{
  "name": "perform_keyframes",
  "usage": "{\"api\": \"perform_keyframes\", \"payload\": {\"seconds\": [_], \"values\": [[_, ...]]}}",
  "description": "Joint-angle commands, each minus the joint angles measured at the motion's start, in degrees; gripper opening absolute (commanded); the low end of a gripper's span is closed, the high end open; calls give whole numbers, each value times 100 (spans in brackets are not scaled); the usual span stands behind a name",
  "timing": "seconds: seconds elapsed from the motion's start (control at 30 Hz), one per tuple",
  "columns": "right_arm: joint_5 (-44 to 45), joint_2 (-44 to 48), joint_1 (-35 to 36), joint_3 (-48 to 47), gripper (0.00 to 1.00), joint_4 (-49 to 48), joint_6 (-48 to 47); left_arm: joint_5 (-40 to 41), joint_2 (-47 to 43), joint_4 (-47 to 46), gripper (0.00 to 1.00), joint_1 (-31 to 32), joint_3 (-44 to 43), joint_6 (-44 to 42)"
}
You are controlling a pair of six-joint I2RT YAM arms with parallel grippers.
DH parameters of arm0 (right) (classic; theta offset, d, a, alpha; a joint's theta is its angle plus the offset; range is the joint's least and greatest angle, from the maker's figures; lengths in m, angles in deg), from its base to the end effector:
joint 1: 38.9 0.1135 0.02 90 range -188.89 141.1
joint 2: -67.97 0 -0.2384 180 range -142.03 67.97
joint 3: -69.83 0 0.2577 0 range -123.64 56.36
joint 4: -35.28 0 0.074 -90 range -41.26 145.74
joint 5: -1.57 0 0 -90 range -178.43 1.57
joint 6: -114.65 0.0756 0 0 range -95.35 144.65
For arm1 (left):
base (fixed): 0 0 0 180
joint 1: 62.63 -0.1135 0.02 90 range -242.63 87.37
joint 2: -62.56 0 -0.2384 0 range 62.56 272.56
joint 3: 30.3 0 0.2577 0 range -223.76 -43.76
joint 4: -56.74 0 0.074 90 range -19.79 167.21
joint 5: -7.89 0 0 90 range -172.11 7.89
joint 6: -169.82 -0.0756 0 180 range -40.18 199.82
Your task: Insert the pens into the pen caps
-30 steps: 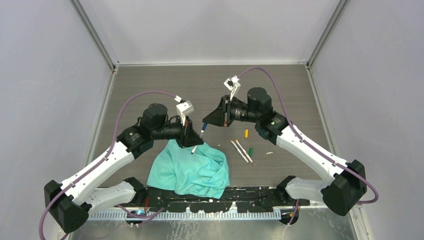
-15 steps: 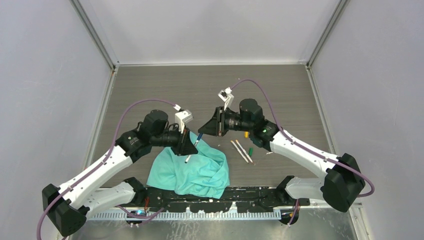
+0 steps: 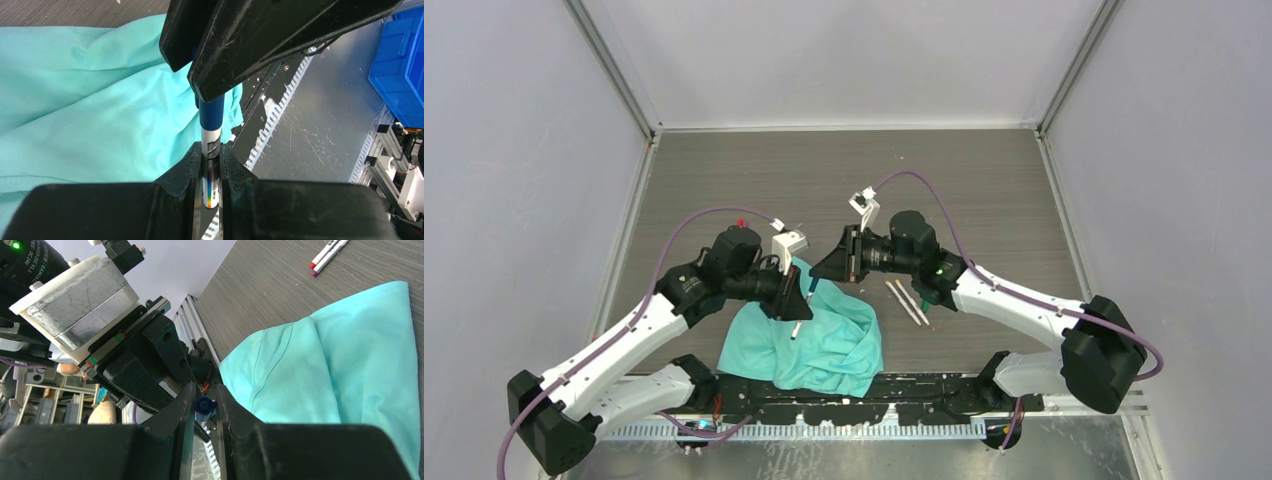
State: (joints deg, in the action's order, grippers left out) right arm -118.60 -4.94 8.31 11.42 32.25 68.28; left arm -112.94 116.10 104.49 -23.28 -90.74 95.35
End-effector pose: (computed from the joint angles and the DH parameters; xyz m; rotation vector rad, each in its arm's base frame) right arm 0.2004 0.2724 0.2491 -0.5027 1.9842 1.5421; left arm 0.1604 -0.1817 0.2453 0.7894 2.2801 -1.0903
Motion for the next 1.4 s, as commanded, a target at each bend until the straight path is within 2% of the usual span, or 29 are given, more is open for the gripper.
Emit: {"api": "perform_keyframes", "payload": {"seconds": [0.0, 0.33, 0.57, 0.67, 0.87, 0.93, 1.07, 1.13, 1.23, 1.37], "values": [[-1289, -66, 621, 355, 1, 781, 198, 490, -300, -2343, 0, -307, -271, 34], [-1817, 34, 697, 470, 1, 788, 62, -471, -323, -2846, 0, -559, -180, 458], [-2047, 152, 752, 430, 1, 1141, -196, -282, -450, -2696, 0, -639, -147, 270], [-1326, 440, 686, 82, 1, 1707, -428, -180, -520, -2438, 0, -616, -138, -72], [737, 836, 571, -707, 1, 1814, -439, -180, -154, -1502, 0, -44, -422, -908], [1154, 927, 570, -820, 12, 1659, -526, -214, -11, -1276, 0, 113, -503, -1060], [2003, 1305, 571, -934, 56, 1691, -923, -174, 80, -1071, 0, 366, -585, -1195], [2341, 1608, 571, -927, 68, 1800, -1110, -250, 40, -1133, 0, 424, -570, -1141], [2575, 1936, 571, -752, 76, 1839, -1253, -292, -21, -1136, 0, 502, -578, -1114], [2609, 2131, 571, -365, 77, 1642, -1167, -313, -93, -1139, 0, 522, -588, -1096]]}}
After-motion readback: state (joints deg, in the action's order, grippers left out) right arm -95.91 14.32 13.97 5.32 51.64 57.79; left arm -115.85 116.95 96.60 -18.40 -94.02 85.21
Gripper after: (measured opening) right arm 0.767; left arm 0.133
